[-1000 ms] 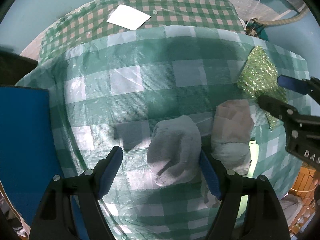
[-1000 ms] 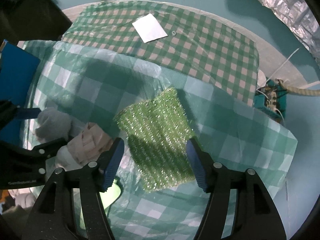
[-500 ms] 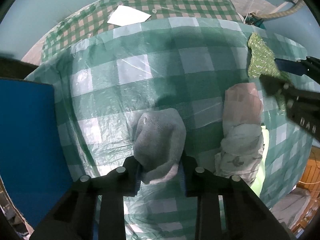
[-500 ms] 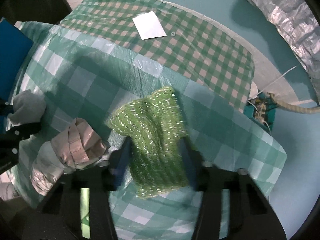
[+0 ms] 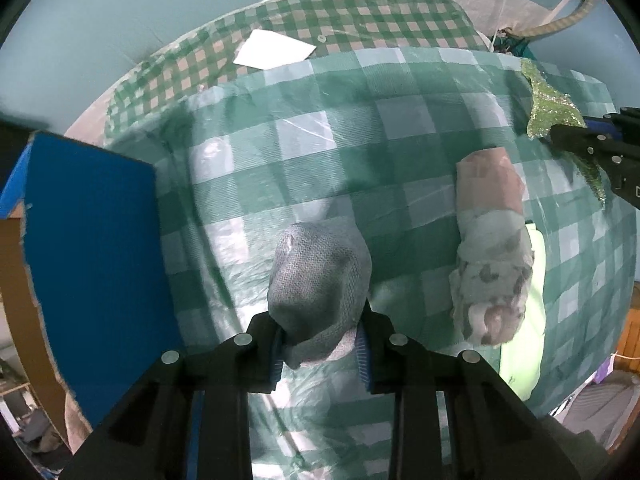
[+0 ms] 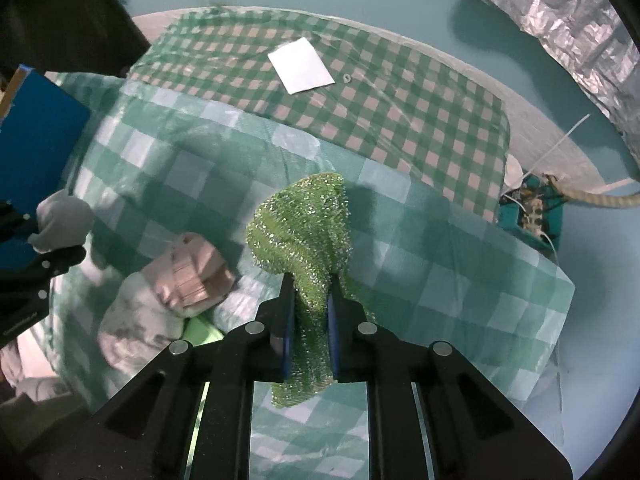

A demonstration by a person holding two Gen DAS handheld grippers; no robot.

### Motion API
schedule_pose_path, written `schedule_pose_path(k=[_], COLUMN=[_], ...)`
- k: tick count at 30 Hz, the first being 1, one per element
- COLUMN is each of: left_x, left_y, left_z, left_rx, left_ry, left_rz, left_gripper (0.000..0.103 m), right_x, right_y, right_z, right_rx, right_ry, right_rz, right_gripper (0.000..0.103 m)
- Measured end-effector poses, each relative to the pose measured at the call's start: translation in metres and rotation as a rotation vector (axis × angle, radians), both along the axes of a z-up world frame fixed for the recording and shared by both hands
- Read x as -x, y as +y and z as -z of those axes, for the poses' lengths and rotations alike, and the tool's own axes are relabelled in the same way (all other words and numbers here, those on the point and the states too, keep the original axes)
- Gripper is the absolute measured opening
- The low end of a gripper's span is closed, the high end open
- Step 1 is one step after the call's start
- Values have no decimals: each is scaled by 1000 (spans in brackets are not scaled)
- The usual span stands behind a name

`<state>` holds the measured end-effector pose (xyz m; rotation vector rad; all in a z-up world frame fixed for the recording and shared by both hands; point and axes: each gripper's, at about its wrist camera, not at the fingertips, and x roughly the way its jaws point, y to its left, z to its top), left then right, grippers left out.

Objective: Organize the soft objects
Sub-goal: 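Close the left tool on the grey sock and lift it, then carry the grey sock with the left tool and the glittery cloth with the right tool over the box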

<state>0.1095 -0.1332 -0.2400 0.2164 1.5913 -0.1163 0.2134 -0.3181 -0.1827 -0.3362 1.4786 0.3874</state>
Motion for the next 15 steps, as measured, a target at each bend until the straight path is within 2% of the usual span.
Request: schedule_pose_path(k=[15], left_x=[29], left_y=[21], left_z=[-54], left_rx=[-10], left_ry=[-90], left_rz=[23], left_gripper=[30], right_x=[30], right_y=[21], right_z=[-52], right_rx=[-71], right_ry=[-31], right_rz=[-18], right_gripper=[12])
